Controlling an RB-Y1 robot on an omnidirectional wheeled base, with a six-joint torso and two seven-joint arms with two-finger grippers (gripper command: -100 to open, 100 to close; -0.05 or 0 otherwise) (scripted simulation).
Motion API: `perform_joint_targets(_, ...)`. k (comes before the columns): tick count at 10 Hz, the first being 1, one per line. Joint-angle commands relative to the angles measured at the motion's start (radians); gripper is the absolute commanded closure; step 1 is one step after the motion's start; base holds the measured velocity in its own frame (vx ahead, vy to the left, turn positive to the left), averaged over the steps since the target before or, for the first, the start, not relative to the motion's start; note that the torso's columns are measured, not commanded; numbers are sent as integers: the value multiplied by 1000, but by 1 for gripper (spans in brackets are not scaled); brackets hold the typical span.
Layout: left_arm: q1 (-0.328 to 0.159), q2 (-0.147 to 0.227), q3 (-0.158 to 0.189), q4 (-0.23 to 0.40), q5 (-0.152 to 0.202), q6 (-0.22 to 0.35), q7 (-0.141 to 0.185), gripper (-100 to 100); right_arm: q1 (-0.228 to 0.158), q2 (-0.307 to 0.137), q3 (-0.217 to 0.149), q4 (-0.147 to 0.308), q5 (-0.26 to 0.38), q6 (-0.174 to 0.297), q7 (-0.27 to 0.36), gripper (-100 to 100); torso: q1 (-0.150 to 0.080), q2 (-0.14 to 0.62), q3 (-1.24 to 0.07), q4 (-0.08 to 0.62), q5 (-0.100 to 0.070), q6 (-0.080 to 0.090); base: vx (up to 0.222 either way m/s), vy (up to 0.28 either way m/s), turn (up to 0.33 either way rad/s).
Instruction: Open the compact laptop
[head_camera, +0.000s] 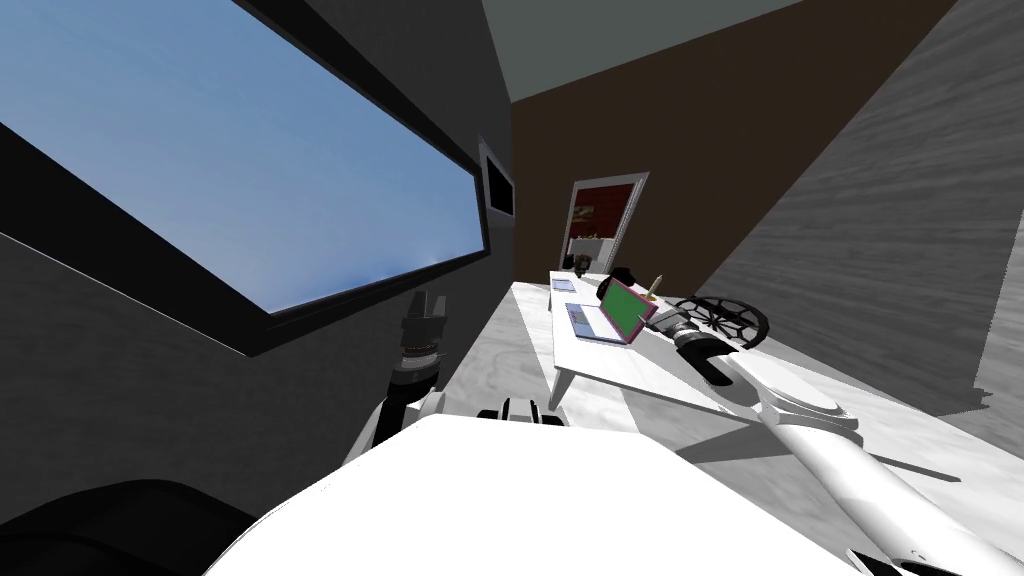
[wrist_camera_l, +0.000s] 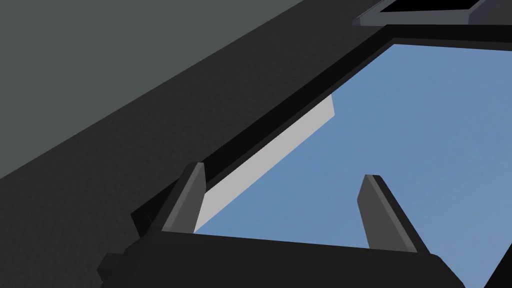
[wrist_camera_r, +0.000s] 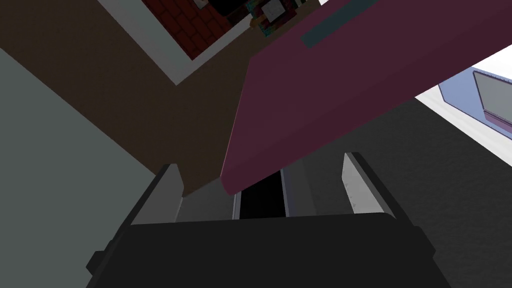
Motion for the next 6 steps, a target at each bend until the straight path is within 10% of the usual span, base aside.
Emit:
perform_joint_targets(1, 0, 0, 0, 0, 0, 0, 0, 0, 10, 20, 4, -29, 43, 18, 49, 100, -1, 0, 0, 0, -1, 0, 13, 14, -10)
perform_joint_targets(6, 0, 0, 0, 0, 0, 0, 0, 0, 25, 51, 11, -72, 108, 46, 123, 100, -4, -3, -2, -4, -4, -3, 10, 39, 6)
